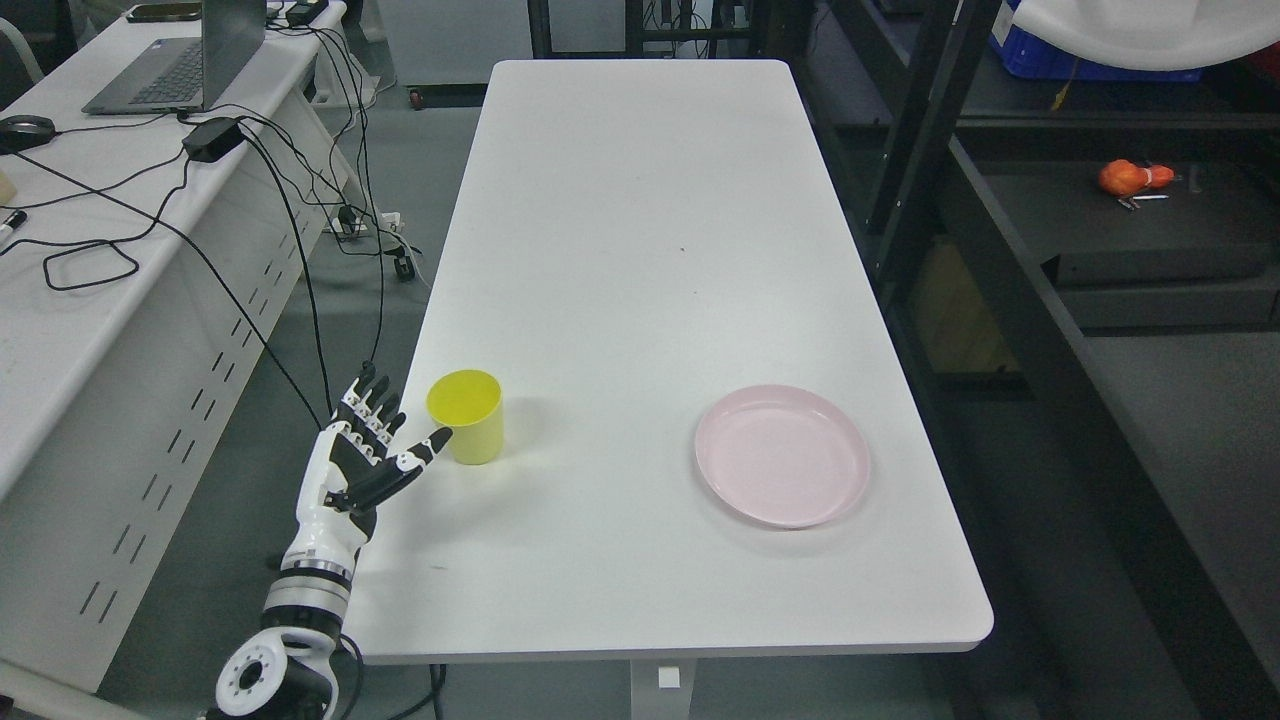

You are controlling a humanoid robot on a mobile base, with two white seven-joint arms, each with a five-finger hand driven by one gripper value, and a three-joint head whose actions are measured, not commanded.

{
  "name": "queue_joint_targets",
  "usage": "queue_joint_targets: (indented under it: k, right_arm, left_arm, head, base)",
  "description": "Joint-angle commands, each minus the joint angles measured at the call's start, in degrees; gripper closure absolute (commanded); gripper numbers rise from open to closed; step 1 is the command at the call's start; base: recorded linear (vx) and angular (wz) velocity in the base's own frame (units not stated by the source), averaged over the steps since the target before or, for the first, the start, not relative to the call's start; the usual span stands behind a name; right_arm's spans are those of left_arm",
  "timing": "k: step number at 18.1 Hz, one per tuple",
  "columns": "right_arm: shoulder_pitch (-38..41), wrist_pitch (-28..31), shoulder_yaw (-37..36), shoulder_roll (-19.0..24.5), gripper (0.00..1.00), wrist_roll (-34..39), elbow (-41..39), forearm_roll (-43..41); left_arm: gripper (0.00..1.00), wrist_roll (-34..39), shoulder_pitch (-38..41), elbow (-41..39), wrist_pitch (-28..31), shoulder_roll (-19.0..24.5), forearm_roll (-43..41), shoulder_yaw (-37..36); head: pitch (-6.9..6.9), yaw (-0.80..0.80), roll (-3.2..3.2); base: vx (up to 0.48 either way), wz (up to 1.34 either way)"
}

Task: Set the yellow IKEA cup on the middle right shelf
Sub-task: 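Reach the left hand toward the yellow cup on the table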

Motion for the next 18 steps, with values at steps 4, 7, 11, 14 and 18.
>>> queue_joint_targets:
  k: [4,7,11,14,18]
  right_arm:
    - [0.8,0.0,1.0,-1.0,0.01,0.0,0.0,-1.4]
    - [0.8,0.0,1.0,-1.0,0.01,0.0,0.0,-1.4]
    - [0.8,0.0,1.0,-1.0,0.01,0.0,0.0,-1.4]
    - [0.8,0.0,1.0,-1.0,0.01,0.0,0.0,-1.4]
    - [0.8,0.0,1.0,-1.0,0.01,0.0,0.0,-1.4]
  left_arm:
    - [0.01,0.0,-6.1,9.6,0.2,1.0,-10.1,-2.3]
    - [0.01,0.0,-9.2,13.9,0.1,1.0,-10.2,-2.3]
    - [0.01,-0.1,-10.3,15.1,0.0,1.0,-11.0,-6.6]
    - [0.01,-0.1,-10.2,16.1,0.0,1.0,-11.3,-8.9]
    - [0.01,-0.1,-10.6,20.3,-2.9,1.0,-11.8,-10.9]
  head:
    - [0.00,0.00,0.00]
    - [0.00,0.00,0.00]
    - [0.00,0.00,0.00]
    - [0.00,0.00,0.00]
    - [0.00,0.00,0.00]
  base:
    - [0.000,0.00]
    - [0.000,0.00]
    - [0.000,0.00]
    - [0.000,0.00]
    - [0.000,0.00]
